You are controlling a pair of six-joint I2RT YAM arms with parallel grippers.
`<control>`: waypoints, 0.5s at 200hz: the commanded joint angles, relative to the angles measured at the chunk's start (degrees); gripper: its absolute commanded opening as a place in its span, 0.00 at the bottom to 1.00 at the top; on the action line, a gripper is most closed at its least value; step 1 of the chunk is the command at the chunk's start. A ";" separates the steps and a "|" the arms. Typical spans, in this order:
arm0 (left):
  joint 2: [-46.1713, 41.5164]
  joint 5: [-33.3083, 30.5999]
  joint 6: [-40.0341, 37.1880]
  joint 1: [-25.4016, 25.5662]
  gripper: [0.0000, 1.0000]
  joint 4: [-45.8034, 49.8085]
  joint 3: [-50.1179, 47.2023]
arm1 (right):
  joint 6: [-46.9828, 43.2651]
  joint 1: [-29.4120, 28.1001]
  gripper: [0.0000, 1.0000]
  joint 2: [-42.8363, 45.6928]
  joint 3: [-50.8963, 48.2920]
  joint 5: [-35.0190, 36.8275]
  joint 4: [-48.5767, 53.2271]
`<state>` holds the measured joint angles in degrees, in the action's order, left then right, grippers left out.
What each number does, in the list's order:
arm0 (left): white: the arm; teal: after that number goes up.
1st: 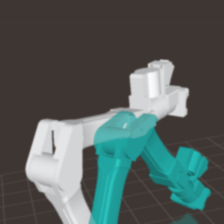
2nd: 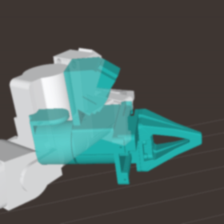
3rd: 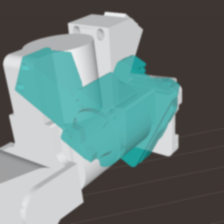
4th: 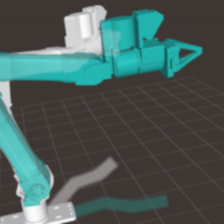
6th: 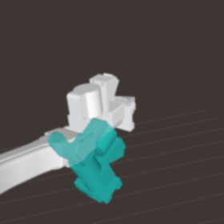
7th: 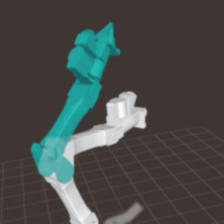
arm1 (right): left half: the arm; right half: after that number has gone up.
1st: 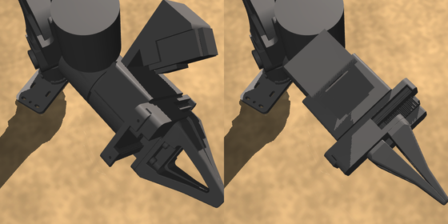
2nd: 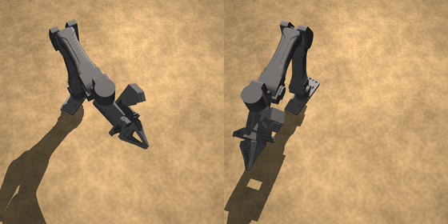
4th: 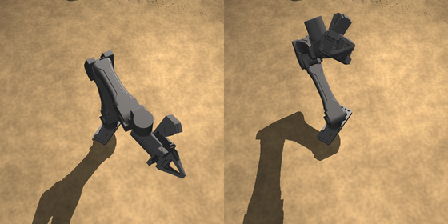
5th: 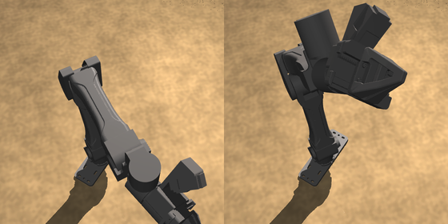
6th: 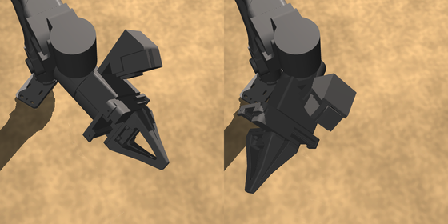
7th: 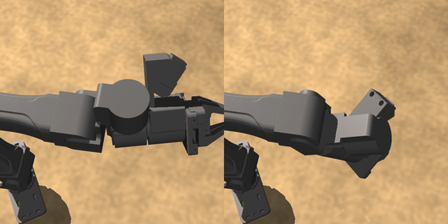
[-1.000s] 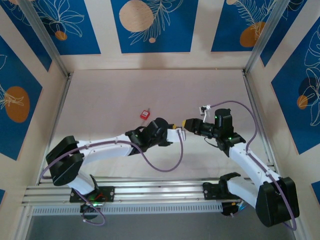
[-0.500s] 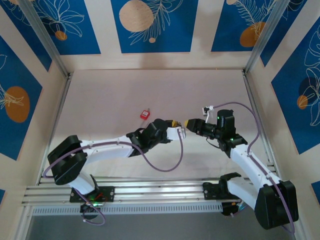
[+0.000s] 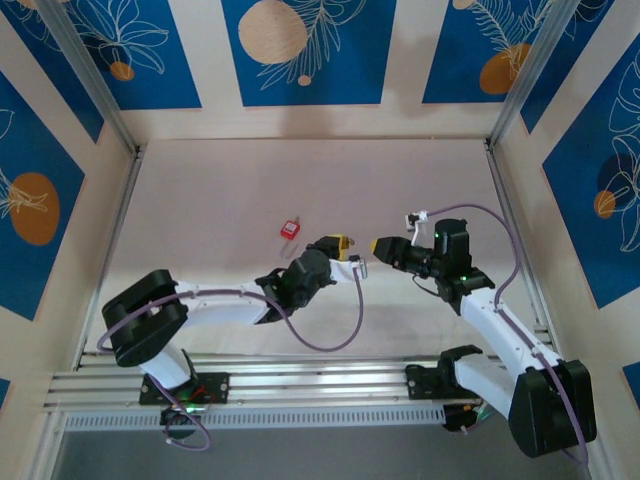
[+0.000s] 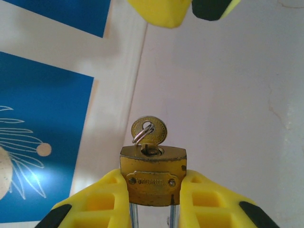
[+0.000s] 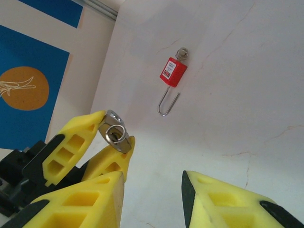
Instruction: Unlock with the key
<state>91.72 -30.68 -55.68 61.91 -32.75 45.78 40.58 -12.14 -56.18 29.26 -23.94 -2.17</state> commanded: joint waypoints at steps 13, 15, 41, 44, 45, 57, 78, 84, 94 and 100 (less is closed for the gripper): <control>1.65 -5.00 -8.23 2.19 0.17 -11.22 -2.25 | -1.98 -1.09 0.38 -1.59 1.86 -0.58 -1.77; 1.76 -5.12 -8.57 2.28 0.17 -12.17 -2.42 | -2.12 -1.14 0.38 -1.72 1.93 -0.58 -1.87; 1.99 -6.08 -10.24 2.93 0.19 -15.91 -3.97 | -3.12 -1.89 0.38 -2.09 2.70 -0.53 -2.32; 1.81 -6.12 -10.24 2.99 0.19 -15.80 -4.09 | -3.21 -1.91 0.38 -2.13 2.80 -0.57 -2.37; 1.76 -6.09 -10.24 3.02 0.19 -15.78 -4.10 | -3.26 -1.91 0.38 -2.15 2.85 -0.57 -2.39; 1.75 -6.52 -10.64 3.32 0.19 -15.21 -4.23 | -3.79 -1.93 0.38 -2.18 3.04 -0.84 -2.31; 3.13 -8.11 -14.08 4.25 0.20 -18.36 -5.28 | -4.81 -2.00 0.38 -2.34 3.32 -0.74 -2.17; 3.60 -8.48 -14.99 4.46 0.20 -20.05 -5.70 | -4.96 -2.01 0.38 -2.47 3.36 -0.72 -2.21; 4.44 -9.14 -16.53 4.90 0.20 -22.07 -6.35 | -5.47 -1.95 0.38 -2.68 3.49 -1.20 -2.51; 4.99 -9.71 -17.23 5.13 0.20 -23.09 -6.54 | -5.82 -2.06 0.38 -2.85 3.55 -1.26 -2.60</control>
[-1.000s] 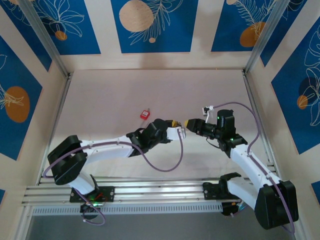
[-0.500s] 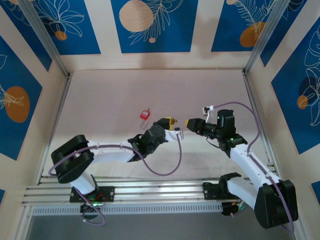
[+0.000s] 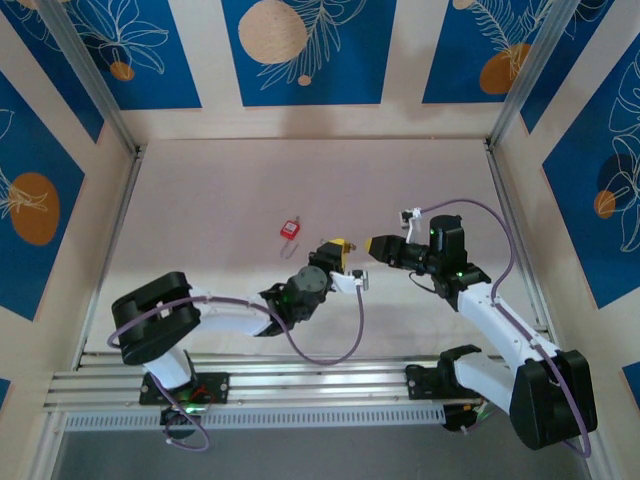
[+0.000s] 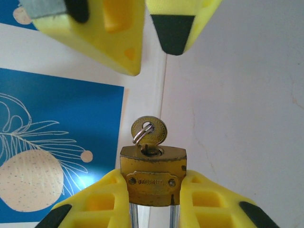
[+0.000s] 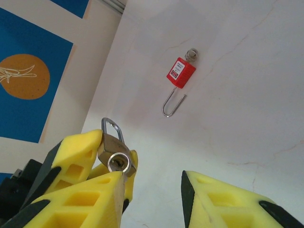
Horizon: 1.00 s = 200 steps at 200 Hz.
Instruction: Unlock with the key
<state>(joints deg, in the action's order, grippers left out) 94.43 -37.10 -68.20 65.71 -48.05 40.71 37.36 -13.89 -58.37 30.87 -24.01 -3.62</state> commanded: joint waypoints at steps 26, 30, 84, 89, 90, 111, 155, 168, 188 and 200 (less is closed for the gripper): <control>3.71 -4.55 -6.82 1.83 0.20 -11.35 -2.21 | -4.26 -0.26 0.38 -0.70 2.29 -1.57 -1.47; 3.89 -4.68 -7.09 2.02 0.20 -11.84 -2.35 | -4.41 -0.21 0.38 -0.69 2.26 -1.70 -1.81; 6.63 -6.38 -11.42 2.31 0.20 -18.94 -3.13 | -2.80 -1.96 0.38 -1.41 -1.24 -0.81 -9.94; 6.73 -6.41 -11.59 2.36 0.20 -19.34 -3.19 | -2.89 -2.54 0.38 -1.60 -1.25 -0.48 -10.11; 6.77 -6.49 -11.60 2.34 0.20 -19.40 -3.23 | -2.90 -2.63 0.38 -1.63 -1.25 -0.41 -10.10; 6.96 -6.49 -11.70 2.33 0.20 -20.14 -3.53 | -3.67 -4.36 0.38 -3.05 -0.34 0.83 -9.26; 8.00 -6.68 -12.92 2.33 0.20 -22.21 -3.71 | -5.35 -6.02 0.37 -4.71 1.17 1.58 -5.22; 8.18 -6.67 -13.13 2.40 0.20 -22.56 -3.79 | -5.79 -6.19 0.35 -4.91 1.44 1.70 -3.98; 8.56 -6.58 -13.44 2.34 0.20 -23.05 -3.75 | -5.62 -6.16 0.33 -4.83 1.17 2.03 -3.84; 8.83 -6.58 -13.54 2.39 0.20 -23.31 -3.71 | -5.47 -6.17 0.30 -4.91 1.19 2.17 -3.69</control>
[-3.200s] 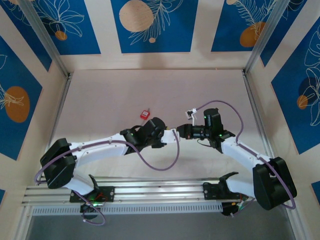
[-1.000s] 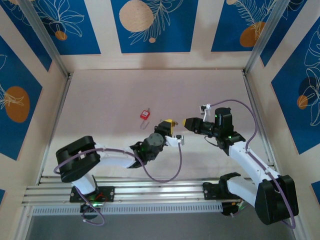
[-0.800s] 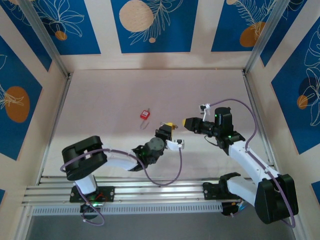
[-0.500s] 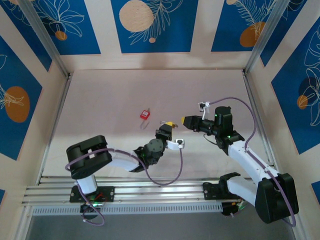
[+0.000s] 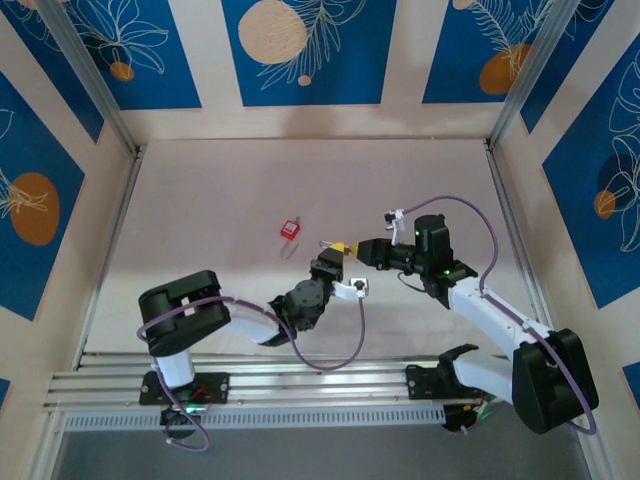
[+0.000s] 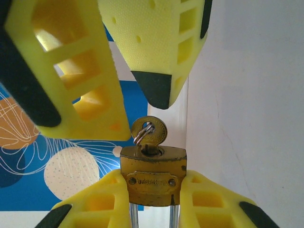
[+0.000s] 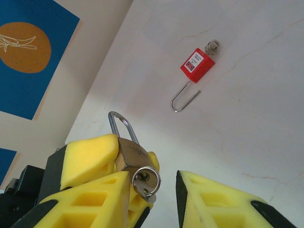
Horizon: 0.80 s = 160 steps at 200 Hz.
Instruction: Unlock with the key
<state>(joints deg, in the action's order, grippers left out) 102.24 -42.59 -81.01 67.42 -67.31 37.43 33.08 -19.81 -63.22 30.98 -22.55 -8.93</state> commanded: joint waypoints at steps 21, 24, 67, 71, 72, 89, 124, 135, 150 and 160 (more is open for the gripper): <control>1.34 -1.03 -1.10 0.71 0.20 -4.51 -0.27 | -1.11 -0.27 0.28 -0.56 1.41 0.50 1.54; 1.38 -1.01 -1.17 0.69 0.20 -4.64 -0.26 | -1.09 -0.26 0.27 -0.65 1.45 0.51 1.52; 1.74 -1.10 -2.44 1.13 0.19 -6.52 -0.58 | -0.41 -0.17 0.24 -1.93 1.55 0.83 1.07; 1.78 -1.03 -2.48 1.18 0.19 -6.56 -0.53 | -0.30 -0.15 0.24 -2.06 1.54 0.79 0.95; 1.80 -1.06 -2.52 1.25 0.19 -6.59 -0.61 | -0.30 -0.14 0.24 -2.02 1.54 0.81 0.94; 2.17 -1.14 -2.91 1.40 0.19 -7.93 -0.82 | 0.38 -0.05 0.22 -2.64 1.68 0.57 0.41; 2.94 -1.02 -4.13 1.49 0.19 -9.85 -0.70 | 1.49 -0.14 0.19 -3.40 1.83 -0.62 -0.45; 3.29 -0.93 -4.67 1.48 0.19 -10.93 -0.47 | 2.03 -0.12 0.18 -3.49 1.48 -1.30 -0.81; 3.90 -1.01 -5.11 1.48 0.19 -12.17 -0.09 | 2.77 -0.15 0.17 -3.58 0.98 -2.21 -1.35; 4.39 -1.08 -5.37 1.49 0.19 -12.93 0.14 | 3.19 -0.15 0.16 -3.41 0.46 -2.54 -1.70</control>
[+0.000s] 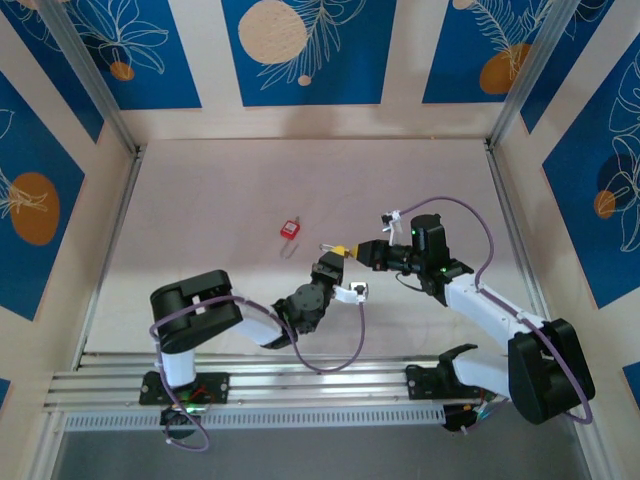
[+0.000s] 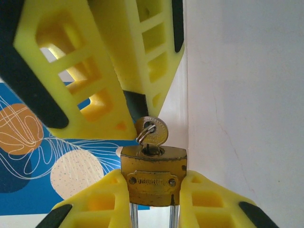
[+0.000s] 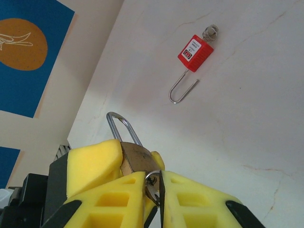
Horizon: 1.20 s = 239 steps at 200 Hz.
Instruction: Unlock with the key
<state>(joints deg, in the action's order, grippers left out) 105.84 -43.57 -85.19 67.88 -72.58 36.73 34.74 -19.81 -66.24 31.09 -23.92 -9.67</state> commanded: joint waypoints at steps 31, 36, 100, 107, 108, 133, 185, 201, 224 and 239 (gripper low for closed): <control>1.28 -0.09 -1.22 0.92 0.18 -8.00 1.67 | 2.25 -0.09 0.14 -0.04 -0.71 -1.91 -1.13; 1.29 -0.06 -1.23 0.94 0.18 -8.01 1.76 | 2.43 -0.05 0.13 0.03 -0.80 -2.04 -1.34; 1.21 0.92 -1.65 0.73 0.18 -8.04 3.41 | 5.59 0.30 0.09 -0.70 -0.67 -4.73 -3.95; 1.06 0.90 -1.77 0.77 0.18 -8.07 3.67 | 5.76 0.29 0.09 -0.70 -0.67 -4.89 -3.95; 1.04 0.96 -1.76 0.77 0.18 -8.05 3.68 | 5.77 0.30 0.09 -0.67 -0.68 -4.90 -3.95; 0.68 1.39 -1.96 0.66 0.17 -8.11 4.39 | 5.92 0.23 0.08 -0.49 -0.65 -4.85 -3.40; 0.94 1.59 -2.26 0.50 0.17 -8.05 4.16 | 4.74 2.53 0.25 3.74 -0.36 -2.96 0.46; 0.81 1.56 -2.30 0.56 0.17 -8.06 4.03 | 3.25 3.04 0.26 4.53 0.45 -3.10 2.63; 0.51 1.58 -2.22 0.59 0.17 -8.02 4.05 | 2.61 2.96 0.28 4.37 0.63 -4.38 3.11; 0.75 1.68 -2.49 0.59 0.17 -8.02 4.32 | 2.71 2.62 0.28 4.34 0.31 -4.82 2.69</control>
<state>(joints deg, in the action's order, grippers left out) 107.00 -42.54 -87.22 67.96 -77.17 39.29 38.96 -17.12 -62.35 31.03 -26.76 -8.91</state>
